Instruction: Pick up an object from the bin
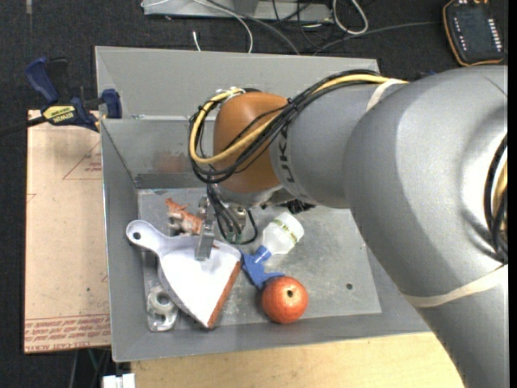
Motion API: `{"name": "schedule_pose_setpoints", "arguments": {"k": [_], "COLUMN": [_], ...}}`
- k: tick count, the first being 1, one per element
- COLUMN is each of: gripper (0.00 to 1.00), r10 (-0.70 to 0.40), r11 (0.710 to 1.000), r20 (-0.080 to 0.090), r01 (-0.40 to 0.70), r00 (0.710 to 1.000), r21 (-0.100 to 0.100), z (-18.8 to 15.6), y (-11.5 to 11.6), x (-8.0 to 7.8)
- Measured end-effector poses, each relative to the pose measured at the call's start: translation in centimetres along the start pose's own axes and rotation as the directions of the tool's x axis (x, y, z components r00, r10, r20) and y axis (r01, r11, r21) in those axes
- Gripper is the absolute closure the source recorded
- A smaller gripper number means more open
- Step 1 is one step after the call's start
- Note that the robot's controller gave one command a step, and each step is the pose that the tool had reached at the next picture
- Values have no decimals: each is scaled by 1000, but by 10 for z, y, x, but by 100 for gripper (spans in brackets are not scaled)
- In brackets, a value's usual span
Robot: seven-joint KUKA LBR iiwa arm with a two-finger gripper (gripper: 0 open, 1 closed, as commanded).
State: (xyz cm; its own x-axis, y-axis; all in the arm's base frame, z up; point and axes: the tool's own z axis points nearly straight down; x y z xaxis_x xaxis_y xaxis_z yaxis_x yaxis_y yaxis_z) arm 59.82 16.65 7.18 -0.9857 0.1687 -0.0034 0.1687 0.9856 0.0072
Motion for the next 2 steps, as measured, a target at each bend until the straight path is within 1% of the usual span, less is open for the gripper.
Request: {"name": "schedule_pose_setpoints", "arguments": {"k": [1, 2], "gripper": [100, 100], "r10": [0, 1], "r11": [1000, 1000], "r20": [0, -5], "r01": [0, -1], "r00": [1000, 1000], "r21": [0, 2], "z": [0, -38], "y": [0, -1], "x": [0, 2]}}
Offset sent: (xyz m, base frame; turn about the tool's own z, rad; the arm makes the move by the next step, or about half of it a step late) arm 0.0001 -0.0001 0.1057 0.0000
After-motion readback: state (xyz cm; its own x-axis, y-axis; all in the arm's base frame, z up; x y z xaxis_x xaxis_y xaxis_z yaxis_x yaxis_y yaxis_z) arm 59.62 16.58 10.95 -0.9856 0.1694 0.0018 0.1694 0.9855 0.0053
